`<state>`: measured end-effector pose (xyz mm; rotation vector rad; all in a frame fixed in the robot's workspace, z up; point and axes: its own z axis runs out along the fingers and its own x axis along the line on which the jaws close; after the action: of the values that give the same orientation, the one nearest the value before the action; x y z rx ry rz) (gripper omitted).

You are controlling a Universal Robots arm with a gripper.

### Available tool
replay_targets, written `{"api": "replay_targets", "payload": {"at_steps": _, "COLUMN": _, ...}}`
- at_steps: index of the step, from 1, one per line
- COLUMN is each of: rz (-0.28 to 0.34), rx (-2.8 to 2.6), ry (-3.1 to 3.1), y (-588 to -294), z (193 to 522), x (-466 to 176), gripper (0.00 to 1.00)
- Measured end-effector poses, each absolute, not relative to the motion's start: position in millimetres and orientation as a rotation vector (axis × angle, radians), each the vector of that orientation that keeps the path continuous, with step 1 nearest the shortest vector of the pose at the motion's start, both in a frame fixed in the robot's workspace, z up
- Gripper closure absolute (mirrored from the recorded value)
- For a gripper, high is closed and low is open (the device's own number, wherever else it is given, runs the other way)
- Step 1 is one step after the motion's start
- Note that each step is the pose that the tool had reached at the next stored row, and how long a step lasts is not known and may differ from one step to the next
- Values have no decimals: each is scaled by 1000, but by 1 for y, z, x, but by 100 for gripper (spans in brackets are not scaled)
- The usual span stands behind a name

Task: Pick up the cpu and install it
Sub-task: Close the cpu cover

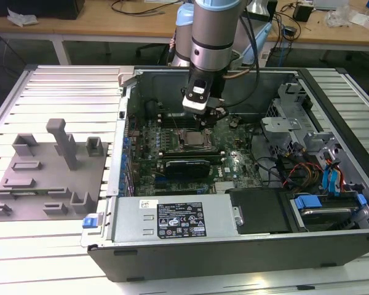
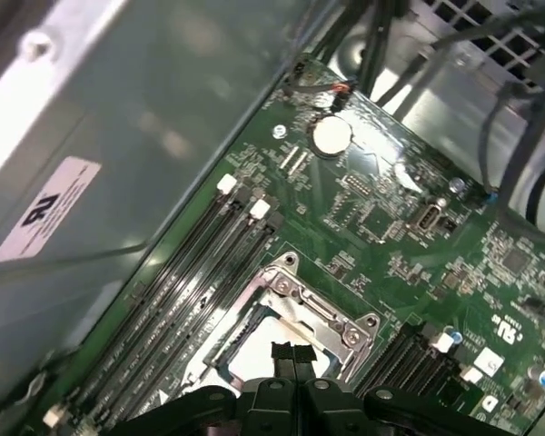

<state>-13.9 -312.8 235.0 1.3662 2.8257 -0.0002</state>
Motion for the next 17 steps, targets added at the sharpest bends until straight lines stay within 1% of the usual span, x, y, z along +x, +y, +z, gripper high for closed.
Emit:
{"api": "replay_targets", "payload": {"at_steps": 9, "rz": -22, "rx": 1116, "ry": 2963, "y": -313, "z": 234, "x": -15, "gripper": 89}}
{"api": "replay_targets", "payload": {"at_steps": 17, "rz": -29, "rx": 855, "ry": 3055, "y": -313, "z": 232, "x": -15, "gripper": 89}}
